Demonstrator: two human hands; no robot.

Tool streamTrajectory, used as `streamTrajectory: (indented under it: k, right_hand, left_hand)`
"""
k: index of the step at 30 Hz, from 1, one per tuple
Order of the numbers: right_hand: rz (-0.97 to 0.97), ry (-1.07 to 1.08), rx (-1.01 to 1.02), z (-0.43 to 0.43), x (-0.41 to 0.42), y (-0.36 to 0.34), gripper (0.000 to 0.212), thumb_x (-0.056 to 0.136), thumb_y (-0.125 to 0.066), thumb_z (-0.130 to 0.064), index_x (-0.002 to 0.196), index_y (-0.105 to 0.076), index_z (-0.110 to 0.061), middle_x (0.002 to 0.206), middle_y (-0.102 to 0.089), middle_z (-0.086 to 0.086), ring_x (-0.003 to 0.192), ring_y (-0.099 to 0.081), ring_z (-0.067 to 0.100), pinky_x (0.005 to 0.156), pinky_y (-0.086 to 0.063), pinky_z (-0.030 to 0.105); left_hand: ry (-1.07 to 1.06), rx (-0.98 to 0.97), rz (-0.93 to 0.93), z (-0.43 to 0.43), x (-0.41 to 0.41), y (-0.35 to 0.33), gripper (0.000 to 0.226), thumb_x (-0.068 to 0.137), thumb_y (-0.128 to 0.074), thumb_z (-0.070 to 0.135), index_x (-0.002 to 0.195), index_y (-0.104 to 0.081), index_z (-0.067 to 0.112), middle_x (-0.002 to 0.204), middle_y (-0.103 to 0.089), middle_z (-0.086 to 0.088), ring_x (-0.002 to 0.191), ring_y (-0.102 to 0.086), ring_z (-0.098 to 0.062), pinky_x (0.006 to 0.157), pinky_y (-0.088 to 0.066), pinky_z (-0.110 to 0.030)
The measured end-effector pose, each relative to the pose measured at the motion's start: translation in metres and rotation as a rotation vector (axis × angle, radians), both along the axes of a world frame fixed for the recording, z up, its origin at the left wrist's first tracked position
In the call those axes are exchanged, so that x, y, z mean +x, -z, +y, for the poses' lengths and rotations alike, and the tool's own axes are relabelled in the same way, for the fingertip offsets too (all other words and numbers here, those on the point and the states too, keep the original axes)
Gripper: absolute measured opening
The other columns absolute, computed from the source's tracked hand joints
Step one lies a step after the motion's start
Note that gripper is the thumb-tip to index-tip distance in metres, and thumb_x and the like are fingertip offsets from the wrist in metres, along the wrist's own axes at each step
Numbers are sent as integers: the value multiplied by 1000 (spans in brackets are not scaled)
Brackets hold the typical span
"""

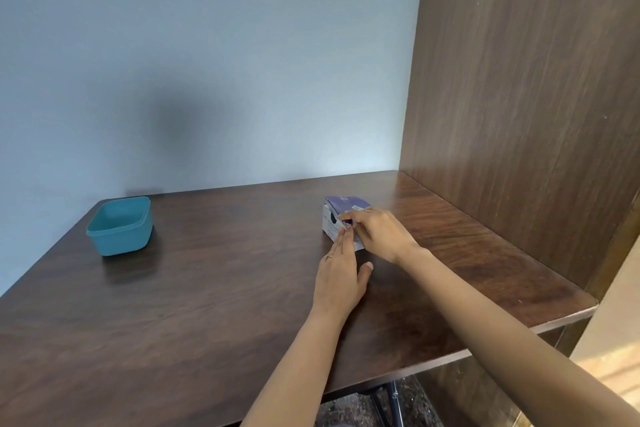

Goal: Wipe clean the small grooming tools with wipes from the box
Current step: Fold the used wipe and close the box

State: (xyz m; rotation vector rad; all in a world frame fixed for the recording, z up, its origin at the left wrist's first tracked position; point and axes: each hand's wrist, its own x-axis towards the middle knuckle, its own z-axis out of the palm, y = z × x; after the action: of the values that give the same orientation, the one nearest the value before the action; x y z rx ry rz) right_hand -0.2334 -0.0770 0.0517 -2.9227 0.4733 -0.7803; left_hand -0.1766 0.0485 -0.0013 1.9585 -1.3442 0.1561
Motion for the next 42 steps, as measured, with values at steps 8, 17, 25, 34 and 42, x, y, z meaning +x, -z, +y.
streamTrajectory:
  k: [8,17,25,34,42]
  right_hand:
    - [77,24,20,1,6,-9,33,89,-48,-9,117,-64,-18,110,-69,8,100,-61,30,81,-48,37]
    - [267,16,-72,1,12,-20,41,91,-47,-17,132,-53,-22,124,-55,7,111,-52,30,87,-47,40]
    - [195,21,-231,-1,8,-9,45,92,-45,-9,135,-49,-19,132,-54,6,124,-46,30,91,-42,39]
    - [8,13,-194,5,9,-7,52,76,-57,3,127,-56,-8,110,-63,13,98,-60,37,77,-49,40]
    - [42,46,-219,4,13,3,43,81,-48,-12,121,-61,-7,112,-64,13,101,-59,39,79,-48,42]
  left_hand:
    - [-4,7,27,1,-2,-2,73,93,-55,28,151,-16,9,158,-22,-8,143,-28,-23,111,-31,-35]
    - [-27,33,53,2,-3,-3,73,92,-55,28,150,-16,8,156,-27,-10,140,-33,-24,110,-32,-34]
    - [-30,21,56,1,-2,-3,73,92,-56,27,150,-17,8,153,-33,-11,137,-37,-26,108,-35,-36]
    - [-30,5,54,2,-2,-3,70,91,-56,25,148,-21,4,150,-37,-15,135,-39,-30,106,-36,-37]
    - [-30,5,70,1,0,-2,69,89,-57,25,147,-23,7,146,-42,-13,132,-44,-28,105,-40,-37]
